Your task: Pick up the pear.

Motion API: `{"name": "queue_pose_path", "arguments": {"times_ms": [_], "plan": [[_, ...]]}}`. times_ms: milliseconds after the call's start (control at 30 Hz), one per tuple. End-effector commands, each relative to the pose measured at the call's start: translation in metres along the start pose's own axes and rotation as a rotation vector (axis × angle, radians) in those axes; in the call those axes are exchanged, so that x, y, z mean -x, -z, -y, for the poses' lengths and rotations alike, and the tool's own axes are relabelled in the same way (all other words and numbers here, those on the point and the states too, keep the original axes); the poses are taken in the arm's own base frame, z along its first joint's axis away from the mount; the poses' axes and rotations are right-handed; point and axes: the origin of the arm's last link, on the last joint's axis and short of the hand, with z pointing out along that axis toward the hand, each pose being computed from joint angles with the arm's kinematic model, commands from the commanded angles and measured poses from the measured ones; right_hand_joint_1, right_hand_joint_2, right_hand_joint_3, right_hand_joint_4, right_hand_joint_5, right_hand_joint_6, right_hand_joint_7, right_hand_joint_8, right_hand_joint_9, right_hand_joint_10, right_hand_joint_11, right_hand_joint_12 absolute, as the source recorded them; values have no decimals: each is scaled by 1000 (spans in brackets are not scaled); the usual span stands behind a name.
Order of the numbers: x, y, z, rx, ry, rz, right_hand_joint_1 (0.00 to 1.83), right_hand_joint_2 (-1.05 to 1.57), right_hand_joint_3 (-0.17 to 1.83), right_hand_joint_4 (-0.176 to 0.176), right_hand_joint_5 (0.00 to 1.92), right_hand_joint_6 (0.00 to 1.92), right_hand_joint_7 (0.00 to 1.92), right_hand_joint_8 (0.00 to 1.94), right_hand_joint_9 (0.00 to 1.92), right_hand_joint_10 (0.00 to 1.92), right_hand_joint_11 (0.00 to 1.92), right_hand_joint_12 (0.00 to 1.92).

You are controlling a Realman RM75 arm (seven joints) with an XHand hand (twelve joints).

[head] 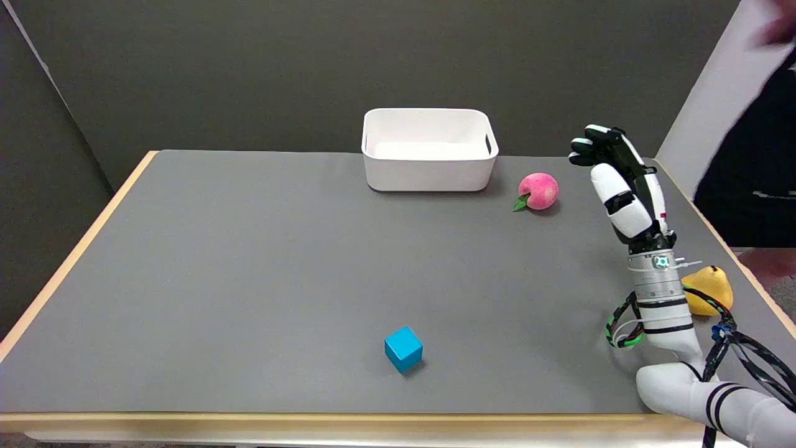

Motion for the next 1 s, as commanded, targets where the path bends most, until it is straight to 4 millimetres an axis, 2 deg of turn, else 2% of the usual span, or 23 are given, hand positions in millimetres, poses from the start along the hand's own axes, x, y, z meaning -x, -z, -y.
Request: {"name": "queue_pose_path", "arguments": {"times_ms": [33,133,167,200,267,300,367,567,800,867,1000], "plan": [[-16,12,27,-108,130,83,499,729,966,4,307,589,477,586,425,1029,99,1267],[-41,32,48,-141,285,-10,474,719,973,-17,263,510,429,560,380,992,41,1197],[-57,45,57,-134,375,-72,471,717,972,-22,257,501,423,559,374,989,35,1190],[-61,53,63,-129,421,-92,468,716,969,-29,256,500,422,564,373,997,33,1185],[-79,73,89,-138,584,-172,473,713,963,-37,261,510,432,581,378,1016,34,1182],[-82,73,95,-146,616,-201,482,710,961,-38,268,522,444,595,387,1030,37,1183],[-93,90,114,-115,725,-254,561,704,914,-36,288,537,473,618,396,1079,46,1247],[-102,118,139,-117,837,-368,583,688,903,-27,302,555,481,616,386,1064,50,1267],[-114,142,145,-43,927,-439,587,662,902,-24,288,530,364,511,248,884,4,1232],[-118,146,142,-10,950,-451,583,678,868,-25,286,507,353,475,216,859,-1,1190],[-125,153,125,91,960,-450,526,636,961,-20,253,506,289,473,179,777,-1,1115]]}}
